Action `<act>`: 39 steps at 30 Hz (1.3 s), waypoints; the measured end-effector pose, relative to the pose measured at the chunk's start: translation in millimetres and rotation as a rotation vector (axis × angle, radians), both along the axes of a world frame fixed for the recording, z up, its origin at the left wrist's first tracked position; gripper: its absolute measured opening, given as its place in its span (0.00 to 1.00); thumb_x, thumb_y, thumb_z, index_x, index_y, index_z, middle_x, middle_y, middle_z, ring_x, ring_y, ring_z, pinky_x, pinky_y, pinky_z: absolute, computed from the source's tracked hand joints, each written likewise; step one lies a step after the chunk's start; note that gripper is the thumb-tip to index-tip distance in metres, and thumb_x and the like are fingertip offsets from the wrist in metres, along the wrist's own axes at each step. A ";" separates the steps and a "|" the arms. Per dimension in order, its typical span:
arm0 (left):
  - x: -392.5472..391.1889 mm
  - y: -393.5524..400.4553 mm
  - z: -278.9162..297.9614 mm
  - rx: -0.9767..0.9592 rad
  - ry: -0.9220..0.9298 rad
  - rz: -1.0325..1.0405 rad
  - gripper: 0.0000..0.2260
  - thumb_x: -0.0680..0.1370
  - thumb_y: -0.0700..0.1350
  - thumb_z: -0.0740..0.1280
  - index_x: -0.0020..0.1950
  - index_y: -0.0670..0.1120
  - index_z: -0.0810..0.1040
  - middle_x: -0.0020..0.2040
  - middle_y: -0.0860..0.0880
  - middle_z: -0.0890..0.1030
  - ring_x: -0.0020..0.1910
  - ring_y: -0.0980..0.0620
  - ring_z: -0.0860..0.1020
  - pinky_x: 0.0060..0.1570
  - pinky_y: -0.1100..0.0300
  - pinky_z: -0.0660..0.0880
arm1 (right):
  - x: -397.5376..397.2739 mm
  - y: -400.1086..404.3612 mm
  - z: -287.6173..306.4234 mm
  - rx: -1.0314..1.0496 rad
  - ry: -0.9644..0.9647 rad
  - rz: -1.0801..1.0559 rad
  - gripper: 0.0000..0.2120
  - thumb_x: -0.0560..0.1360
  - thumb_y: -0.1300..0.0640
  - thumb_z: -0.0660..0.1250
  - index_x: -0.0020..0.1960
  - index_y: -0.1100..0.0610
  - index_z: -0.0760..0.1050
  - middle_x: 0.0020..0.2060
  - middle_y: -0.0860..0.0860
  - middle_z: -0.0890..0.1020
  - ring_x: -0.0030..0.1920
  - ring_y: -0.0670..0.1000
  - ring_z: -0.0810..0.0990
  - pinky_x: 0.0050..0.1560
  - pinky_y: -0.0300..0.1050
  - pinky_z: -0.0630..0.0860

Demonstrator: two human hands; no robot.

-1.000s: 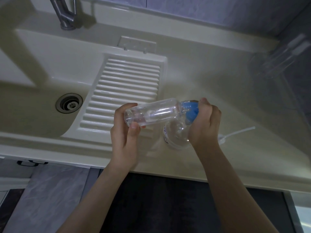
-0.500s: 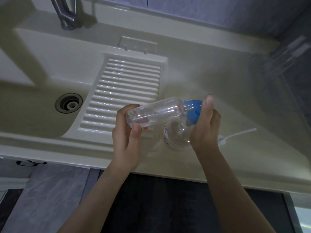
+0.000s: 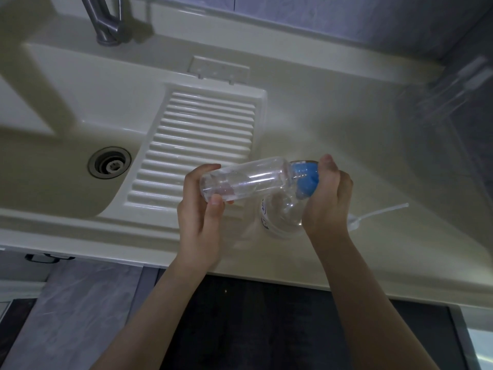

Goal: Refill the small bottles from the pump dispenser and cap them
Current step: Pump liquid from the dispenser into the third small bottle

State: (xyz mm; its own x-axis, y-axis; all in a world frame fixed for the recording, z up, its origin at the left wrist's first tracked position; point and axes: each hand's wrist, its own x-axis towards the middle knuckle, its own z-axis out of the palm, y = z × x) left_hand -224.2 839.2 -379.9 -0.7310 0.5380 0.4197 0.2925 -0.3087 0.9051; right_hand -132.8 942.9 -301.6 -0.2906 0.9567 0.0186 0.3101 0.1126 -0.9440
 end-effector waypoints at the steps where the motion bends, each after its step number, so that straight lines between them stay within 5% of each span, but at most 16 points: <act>1: 0.2 -0.1 0.2 0.002 0.002 -0.003 0.14 0.78 0.48 0.55 0.59 0.44 0.69 0.44 0.57 0.75 0.34 0.56 0.71 0.35 0.64 0.67 | -1.0 -0.5 -0.2 0.003 -0.001 0.003 0.35 0.63 0.34 0.45 0.29 0.66 0.71 0.26 0.61 0.71 0.34 0.66 0.73 0.45 0.65 0.74; 7: 0.6 -0.4 1.0 0.006 0.013 -0.011 0.16 0.79 0.54 0.57 0.60 0.44 0.69 0.45 0.55 0.76 0.34 0.57 0.72 0.35 0.66 0.68 | 0.0 -2.2 2.7 0.010 0.000 0.010 0.46 0.62 0.31 0.41 0.42 0.75 0.67 0.27 0.56 0.68 0.35 0.61 0.70 0.50 0.66 0.72; 14: 0.1 0.0 2.1 0.013 0.019 -0.001 0.18 0.79 0.59 0.57 0.60 0.46 0.69 0.45 0.52 0.75 0.35 0.55 0.72 0.35 0.64 0.68 | -0.1 0.3 -0.3 0.024 0.032 0.016 0.41 0.64 0.34 0.46 0.37 0.74 0.70 0.28 0.63 0.69 0.32 0.62 0.69 0.40 0.59 0.72; 16: -0.4 0.3 1.1 0.000 0.005 0.013 0.17 0.79 0.55 0.57 0.60 0.45 0.69 0.43 0.56 0.75 0.34 0.56 0.71 0.34 0.63 0.67 | 1.6 1.7 -1.8 0.054 0.014 0.031 0.31 0.65 0.36 0.46 0.31 0.59 0.78 0.24 0.54 0.75 0.32 0.62 0.72 0.40 0.56 0.73; 18: -0.5 0.1 0.3 -0.007 0.002 0.029 0.14 0.79 0.51 0.56 0.59 0.45 0.69 0.42 0.58 0.75 0.34 0.56 0.71 0.34 0.63 0.67 | 1.5 2.3 -2.2 0.078 0.004 0.041 0.22 0.67 0.40 0.48 0.27 0.40 0.78 0.22 0.44 0.75 0.29 0.50 0.72 0.39 0.51 0.70; 20: 0.1 -0.1 0.6 -0.004 0.004 0.029 0.14 0.78 0.51 0.56 0.59 0.46 0.69 0.43 0.58 0.75 0.33 0.56 0.71 0.34 0.64 0.67 | 1.8 3.0 -2.8 0.076 0.001 0.054 0.21 0.68 0.41 0.48 0.25 0.37 0.75 0.21 0.41 0.74 0.28 0.47 0.70 0.37 0.49 0.69; 23: 0.4 -0.5 -0.1 -0.013 -0.002 0.026 0.14 0.78 0.51 0.55 0.59 0.45 0.69 0.42 0.59 0.75 0.32 0.56 0.70 0.33 0.63 0.66 | 0.7 2.3 -3.3 0.045 0.000 0.031 0.23 0.66 0.38 0.46 0.24 0.44 0.75 0.21 0.44 0.73 0.30 0.52 0.72 0.38 0.53 0.72; 28: -0.2 -0.9 0.4 -0.010 0.038 0.010 0.23 0.79 0.59 0.56 0.60 0.40 0.68 0.44 0.52 0.75 0.34 0.54 0.71 0.35 0.64 0.67 | -0.8 -1.5 -2.0 0.050 0.024 0.034 0.42 0.65 0.33 0.43 0.38 0.74 0.69 0.29 0.61 0.68 0.33 0.63 0.69 0.45 0.64 0.72; 32: 0.1 -0.4 0.8 -0.006 0.051 0.017 0.22 0.79 0.60 0.56 0.60 0.41 0.68 0.44 0.49 0.75 0.34 0.55 0.71 0.35 0.65 0.67 | -0.5 -2.0 0.7 0.036 0.038 0.037 0.43 0.66 0.32 0.41 0.41 0.72 0.72 0.33 0.69 0.74 0.39 0.68 0.74 0.47 0.66 0.73; 39: 0.2 0.5 0.5 0.004 0.033 0.009 0.19 0.79 0.59 0.57 0.60 0.45 0.69 0.45 0.51 0.75 0.36 0.56 0.72 0.36 0.66 0.68 | -0.6 -2.0 3.6 0.026 0.004 0.028 0.35 0.64 0.34 0.45 0.32 0.68 0.67 0.27 0.57 0.68 0.33 0.64 0.68 0.43 0.66 0.72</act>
